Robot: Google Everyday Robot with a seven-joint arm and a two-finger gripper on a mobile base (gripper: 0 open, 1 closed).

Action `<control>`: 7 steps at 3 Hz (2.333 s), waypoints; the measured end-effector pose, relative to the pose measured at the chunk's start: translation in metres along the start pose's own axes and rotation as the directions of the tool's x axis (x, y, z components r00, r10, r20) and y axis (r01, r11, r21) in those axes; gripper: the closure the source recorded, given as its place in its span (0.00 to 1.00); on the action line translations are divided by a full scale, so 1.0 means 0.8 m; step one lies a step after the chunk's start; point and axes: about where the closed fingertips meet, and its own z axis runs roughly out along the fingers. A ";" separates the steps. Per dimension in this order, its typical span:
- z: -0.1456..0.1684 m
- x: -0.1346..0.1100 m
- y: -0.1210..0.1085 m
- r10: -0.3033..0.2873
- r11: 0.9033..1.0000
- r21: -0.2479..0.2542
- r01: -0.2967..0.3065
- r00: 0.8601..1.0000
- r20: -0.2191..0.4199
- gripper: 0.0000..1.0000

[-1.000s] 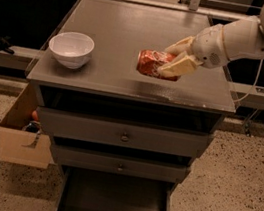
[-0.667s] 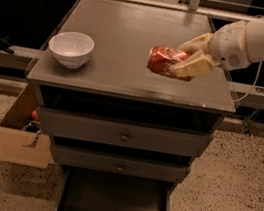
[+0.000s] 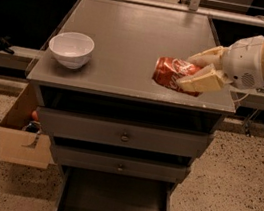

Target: Place coke can into bottom drawer

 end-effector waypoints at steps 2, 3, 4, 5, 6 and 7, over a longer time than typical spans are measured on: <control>-0.005 0.034 0.090 0.055 0.999 0.001 -0.055 0.998 -0.025 1.00; -0.009 0.065 0.157 0.121 0.993 -0.007 -0.122 0.992 -0.024 1.00; -0.009 0.065 0.157 0.121 0.993 -0.007 -0.122 0.992 -0.024 1.00; 0.017 0.067 0.156 0.121 0.993 0.000 -0.121 0.993 -0.008 1.00; 0.082 0.089 0.176 0.166 0.986 -0.031 -0.166 0.986 -0.001 1.00; 0.144 0.126 0.208 0.216 0.975 -0.053 -0.216 0.976 -0.003 1.00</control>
Offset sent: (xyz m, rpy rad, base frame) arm -0.1280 -0.0052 -0.0800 0.0155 0.1035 -0.0836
